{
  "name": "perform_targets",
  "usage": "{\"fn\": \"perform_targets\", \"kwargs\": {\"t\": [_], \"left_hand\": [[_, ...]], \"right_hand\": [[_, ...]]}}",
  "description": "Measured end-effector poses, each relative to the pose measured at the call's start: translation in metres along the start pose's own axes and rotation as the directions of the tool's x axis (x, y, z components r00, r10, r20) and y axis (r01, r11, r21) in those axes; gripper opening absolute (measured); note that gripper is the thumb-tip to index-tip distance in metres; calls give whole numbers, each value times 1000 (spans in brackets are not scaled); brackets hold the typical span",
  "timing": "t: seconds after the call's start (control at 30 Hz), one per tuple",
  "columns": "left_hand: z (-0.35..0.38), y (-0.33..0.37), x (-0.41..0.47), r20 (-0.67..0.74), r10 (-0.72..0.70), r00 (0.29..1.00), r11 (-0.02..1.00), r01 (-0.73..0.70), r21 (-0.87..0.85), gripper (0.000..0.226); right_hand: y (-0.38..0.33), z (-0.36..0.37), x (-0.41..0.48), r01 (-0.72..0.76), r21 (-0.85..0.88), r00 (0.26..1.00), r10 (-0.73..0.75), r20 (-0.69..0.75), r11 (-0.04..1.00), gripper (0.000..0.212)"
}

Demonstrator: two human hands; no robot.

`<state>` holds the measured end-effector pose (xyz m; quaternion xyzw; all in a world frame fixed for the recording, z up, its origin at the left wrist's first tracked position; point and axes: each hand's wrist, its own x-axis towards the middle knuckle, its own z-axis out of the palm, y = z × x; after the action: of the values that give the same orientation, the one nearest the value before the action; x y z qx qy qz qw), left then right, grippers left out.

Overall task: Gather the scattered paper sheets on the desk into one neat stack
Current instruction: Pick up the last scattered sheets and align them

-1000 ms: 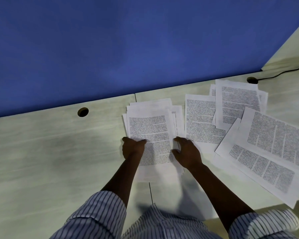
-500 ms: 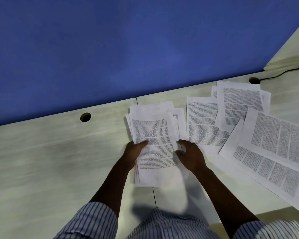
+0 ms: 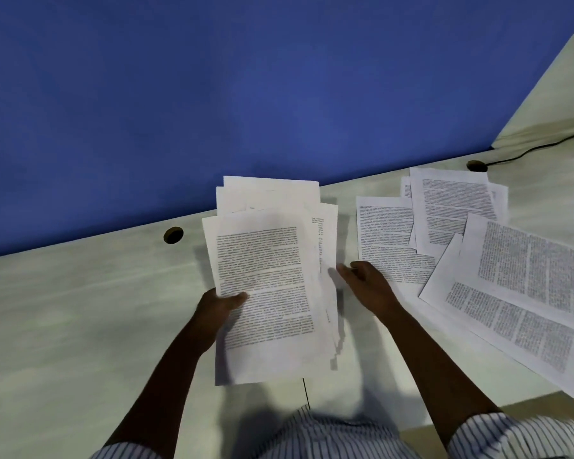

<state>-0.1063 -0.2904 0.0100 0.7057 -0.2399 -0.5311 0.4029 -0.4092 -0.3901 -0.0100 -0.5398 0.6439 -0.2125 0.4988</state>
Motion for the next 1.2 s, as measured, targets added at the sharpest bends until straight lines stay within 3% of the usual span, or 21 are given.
{"fn": "perform_targets", "kwargs": {"t": [0.07,0.13,0.23,0.37,0.5,0.57,0.63,0.7,0.77,0.83,0.9,1.07,1.2], "left_hand": [[-11,1,-16,108,17,994,994,-5,-106,32],[-15,4,-30,257,27,966,984,20,-178,37],[-14,6,-48,393,4,920,979,77,-190,41],[-28,3,-62,76,64,995,995,-57,-86,28],[-59,22,-75,-98,159,982,945,-180,-274,26],[-71,40,-88,-142,255,956,895,-289,-340,29],[-79,56,-102,-162,337,927,832,-374,-410,33],[-85,67,-114,-149,408,901,769,-427,-477,41],[-90,73,-125,-79,455,887,728,-422,-540,53],[-100,75,-135,-28,489,872,730,-426,-535,58],[-112,75,-141,-55,513,856,736,-472,-486,55],[-132,67,-155,-131,500,856,762,-506,-404,43],[-146,65,-168,-71,543,837,708,-502,-496,48]], "right_hand": [[-22,10,-16,-53,210,990,24,137,976,57],[-42,23,-33,-31,336,967,-58,250,941,41],[-56,50,-56,-14,375,909,-144,391,927,32],[-61,70,-74,-43,463,921,-145,362,885,32],[-58,73,-87,-92,531,926,-124,356,843,31],[-58,83,-97,-145,578,934,-81,348,803,43],[-62,97,-110,-197,716,950,-50,308,670,54],[-72,113,-121,-239,853,951,-68,303,463,53],[-82,129,-129,-273,920,945,-100,311,281,50],[-94,143,-134,-271,948,950,-113,291,167,48],[-106,156,-140,-256,957,956,-112,272,139,52],[-123,179,-153,-152,966,977,-118,179,210,84],[-121,195,-162,-162,983,968,-180,174,83,56]]}}
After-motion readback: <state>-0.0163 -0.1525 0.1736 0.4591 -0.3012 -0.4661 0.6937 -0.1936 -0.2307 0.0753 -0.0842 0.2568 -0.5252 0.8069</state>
